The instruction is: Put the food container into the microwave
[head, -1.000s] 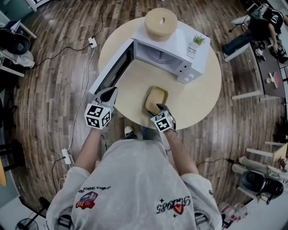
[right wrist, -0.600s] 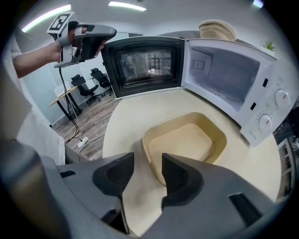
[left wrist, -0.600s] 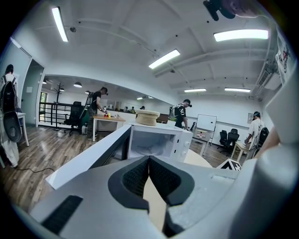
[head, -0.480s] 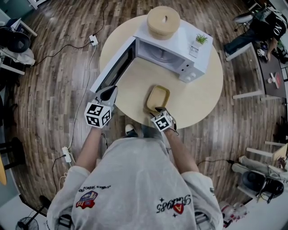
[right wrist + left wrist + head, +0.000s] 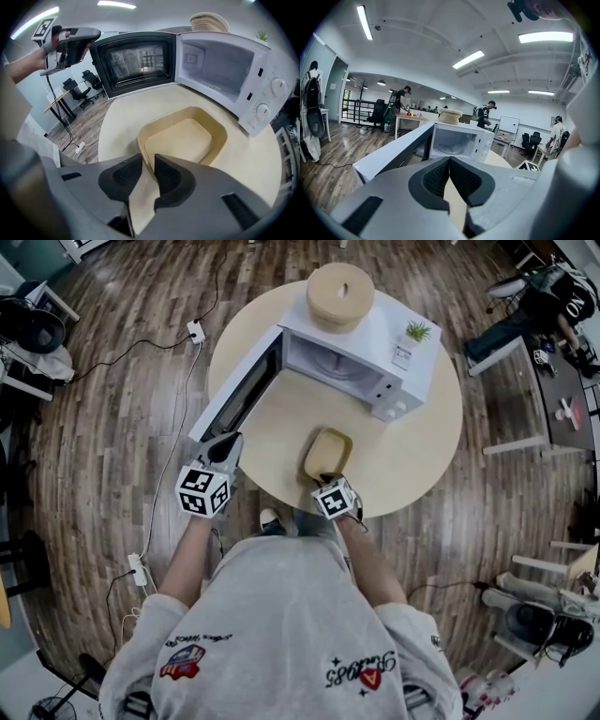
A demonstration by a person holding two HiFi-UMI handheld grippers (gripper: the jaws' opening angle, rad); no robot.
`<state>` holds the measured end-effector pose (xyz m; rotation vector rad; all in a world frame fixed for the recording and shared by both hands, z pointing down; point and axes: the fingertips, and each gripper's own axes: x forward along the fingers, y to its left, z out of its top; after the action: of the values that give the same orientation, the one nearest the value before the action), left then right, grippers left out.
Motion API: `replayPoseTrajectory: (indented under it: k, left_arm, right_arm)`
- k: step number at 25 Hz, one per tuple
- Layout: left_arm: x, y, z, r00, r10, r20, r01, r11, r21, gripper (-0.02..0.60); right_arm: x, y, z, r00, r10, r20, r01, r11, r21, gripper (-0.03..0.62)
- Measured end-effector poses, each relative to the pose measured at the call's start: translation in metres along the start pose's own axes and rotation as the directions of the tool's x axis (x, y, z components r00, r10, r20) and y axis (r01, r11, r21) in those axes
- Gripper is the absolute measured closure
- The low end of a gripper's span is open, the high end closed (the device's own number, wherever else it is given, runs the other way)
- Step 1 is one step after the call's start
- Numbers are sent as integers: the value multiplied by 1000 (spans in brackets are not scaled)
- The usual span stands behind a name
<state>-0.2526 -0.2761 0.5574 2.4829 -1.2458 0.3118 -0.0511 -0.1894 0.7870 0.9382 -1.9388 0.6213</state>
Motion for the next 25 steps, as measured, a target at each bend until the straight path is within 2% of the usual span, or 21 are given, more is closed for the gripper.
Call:
replayPoseTrajectory:
  k: [7,11,16,25]
  left_arm:
    - [-5,5,6,1000,11,15,-11,1000,-5,577]
    - [-5,4,5,1000,9,16,-9,1000,-7,577]
    - [-6,2,4,1000,-5,10,5,1000,-4,577]
    - [8,0,16,999,-27,20,27,1000,5,577]
  right_arm:
    - [-8,1,9,999,-12,50,14,999,-36,562]
    - [-14,-4,15,997,-13,78,17,999,-46,566]
    - [-27,-13,21,994,-13,106,7,998,56,571]
    - [-68,-43,64,950,-65,305,8,983,186,574]
